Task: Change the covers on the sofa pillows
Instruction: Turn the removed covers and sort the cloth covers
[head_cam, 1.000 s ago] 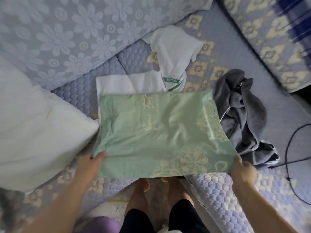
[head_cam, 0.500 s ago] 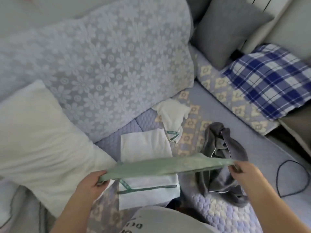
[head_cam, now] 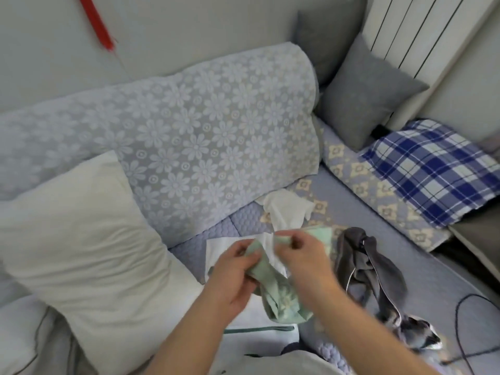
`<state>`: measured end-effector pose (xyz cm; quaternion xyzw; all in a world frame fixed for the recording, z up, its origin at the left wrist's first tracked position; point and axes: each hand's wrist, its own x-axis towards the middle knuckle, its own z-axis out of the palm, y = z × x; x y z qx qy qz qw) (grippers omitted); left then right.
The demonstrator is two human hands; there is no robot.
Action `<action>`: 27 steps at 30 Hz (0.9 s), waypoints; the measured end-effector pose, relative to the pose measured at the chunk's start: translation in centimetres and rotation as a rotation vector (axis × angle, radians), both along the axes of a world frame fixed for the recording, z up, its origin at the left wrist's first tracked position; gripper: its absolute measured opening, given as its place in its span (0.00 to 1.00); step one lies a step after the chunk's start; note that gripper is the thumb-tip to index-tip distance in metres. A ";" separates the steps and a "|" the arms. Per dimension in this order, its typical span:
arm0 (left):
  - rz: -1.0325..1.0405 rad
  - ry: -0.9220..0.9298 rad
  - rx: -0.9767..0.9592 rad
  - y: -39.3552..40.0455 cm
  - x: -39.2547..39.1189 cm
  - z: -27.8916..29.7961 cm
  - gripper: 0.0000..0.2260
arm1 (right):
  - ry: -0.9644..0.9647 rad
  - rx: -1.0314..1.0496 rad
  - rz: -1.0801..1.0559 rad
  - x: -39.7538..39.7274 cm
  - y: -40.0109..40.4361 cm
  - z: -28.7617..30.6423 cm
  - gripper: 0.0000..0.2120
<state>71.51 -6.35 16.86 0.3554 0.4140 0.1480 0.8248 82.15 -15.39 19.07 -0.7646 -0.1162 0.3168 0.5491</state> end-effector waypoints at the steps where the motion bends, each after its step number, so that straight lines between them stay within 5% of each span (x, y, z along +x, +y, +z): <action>1: -0.004 0.000 0.008 -0.5 0.1 0.6 0.05 | -0.042 0.018 0.040 -2.2 0.7 -0.4 0.10; 9: 0.014 -0.113 -0.012 1.8 -4.0 3.7 0.07 | -0.429 0.103 0.502 -5.9 0.4 0.5 0.20; 14: 0.029 -0.057 0.141 3.6 -5.8 5.7 0.08 | -0.024 0.319 0.360 -3.2 -0.1 0.5 0.20; 17: 0.106 -0.084 0.090 4.7 -7.3 7.0 0.08 | -0.282 -0.004 0.522 -2.7 -0.6 -3.4 0.18; 22: 0.209 -0.117 0.013 5.3 -9.1 8.0 0.07 | -0.383 -0.230 0.584 -6.7 0.2 -8.5 0.06; 27: 0.235 -0.157 -0.065 4.5 -10.5 7.7 0.07 | -0.633 -0.518 0.742 -8.5 1.4 -9.9 0.13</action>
